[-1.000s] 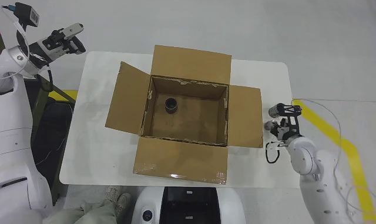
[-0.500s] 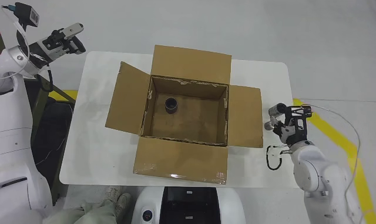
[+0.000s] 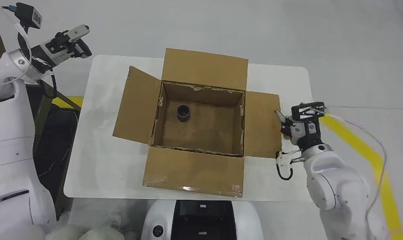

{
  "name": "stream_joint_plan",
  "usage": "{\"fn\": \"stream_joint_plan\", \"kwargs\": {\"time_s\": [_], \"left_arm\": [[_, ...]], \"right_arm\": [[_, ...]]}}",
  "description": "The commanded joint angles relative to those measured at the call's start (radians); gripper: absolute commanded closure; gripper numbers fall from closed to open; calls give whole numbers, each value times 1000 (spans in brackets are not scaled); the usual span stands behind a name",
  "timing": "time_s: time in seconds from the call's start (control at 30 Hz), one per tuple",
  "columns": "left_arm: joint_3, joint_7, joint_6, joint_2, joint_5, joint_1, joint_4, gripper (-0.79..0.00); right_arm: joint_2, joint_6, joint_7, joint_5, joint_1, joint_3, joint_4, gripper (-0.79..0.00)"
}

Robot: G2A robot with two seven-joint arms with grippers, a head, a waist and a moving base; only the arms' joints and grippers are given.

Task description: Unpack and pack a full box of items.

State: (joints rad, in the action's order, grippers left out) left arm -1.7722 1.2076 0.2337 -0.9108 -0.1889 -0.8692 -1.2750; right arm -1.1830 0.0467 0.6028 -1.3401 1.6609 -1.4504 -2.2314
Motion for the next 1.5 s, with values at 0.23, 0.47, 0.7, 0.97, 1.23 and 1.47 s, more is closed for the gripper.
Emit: {"fn": "stream_joint_plan", "kwargs": {"time_s": [0.23,0.47,0.7,0.97,1.23,1.47], "left_arm": [[0,0,0,0,0,0,0,-785],[0,0,0,0,0,0,0,-785],[0,0,0,0,0,0,0,-785],[0,0,0,0,0,0,0,-785],[0,0,0,0,0,0,0,-785],[0,0,0,0,0,0,0,-785]], "right_arm": [[-17,-107,64,-56,-194,218,66,-539],[-43,-93,103,-61,-322,368,144,-529],[-73,-137,144,-25,-452,501,257,-520],[-122,-168,232,89,-627,621,421,-511],[-169,-193,283,208,-765,700,572,-502],[-210,-210,271,266,-843,771,706,-499]]}}
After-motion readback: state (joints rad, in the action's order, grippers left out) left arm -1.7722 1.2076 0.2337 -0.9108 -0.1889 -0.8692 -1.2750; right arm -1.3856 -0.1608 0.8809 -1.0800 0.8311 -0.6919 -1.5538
